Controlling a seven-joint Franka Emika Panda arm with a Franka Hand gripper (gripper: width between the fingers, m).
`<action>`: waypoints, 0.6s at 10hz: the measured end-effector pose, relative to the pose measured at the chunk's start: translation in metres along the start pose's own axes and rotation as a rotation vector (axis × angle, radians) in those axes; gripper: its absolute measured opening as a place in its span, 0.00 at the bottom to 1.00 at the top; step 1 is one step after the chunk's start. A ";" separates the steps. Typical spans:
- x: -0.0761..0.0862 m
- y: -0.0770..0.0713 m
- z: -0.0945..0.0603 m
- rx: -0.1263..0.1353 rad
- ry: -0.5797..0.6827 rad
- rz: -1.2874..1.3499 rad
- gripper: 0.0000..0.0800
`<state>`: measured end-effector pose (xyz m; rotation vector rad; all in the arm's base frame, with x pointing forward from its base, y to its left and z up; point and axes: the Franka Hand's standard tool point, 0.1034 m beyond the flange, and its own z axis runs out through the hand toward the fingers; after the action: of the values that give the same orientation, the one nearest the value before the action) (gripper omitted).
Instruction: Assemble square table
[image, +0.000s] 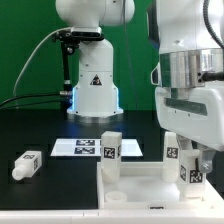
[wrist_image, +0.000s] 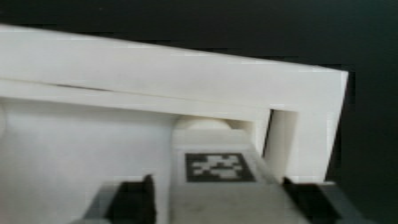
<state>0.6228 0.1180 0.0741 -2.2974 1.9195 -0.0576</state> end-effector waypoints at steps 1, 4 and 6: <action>-0.002 0.000 0.000 -0.005 0.011 -0.076 0.64; -0.005 -0.002 -0.002 -0.005 0.043 -0.581 0.80; -0.003 -0.002 -0.001 -0.009 0.044 -0.685 0.81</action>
Offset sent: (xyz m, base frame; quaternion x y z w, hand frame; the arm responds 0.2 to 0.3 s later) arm -0.0161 0.0139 0.0034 -0.0213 0.0010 -0.3662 0.9303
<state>0.6238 0.1208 0.0756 -2.8549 1.0592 -0.1728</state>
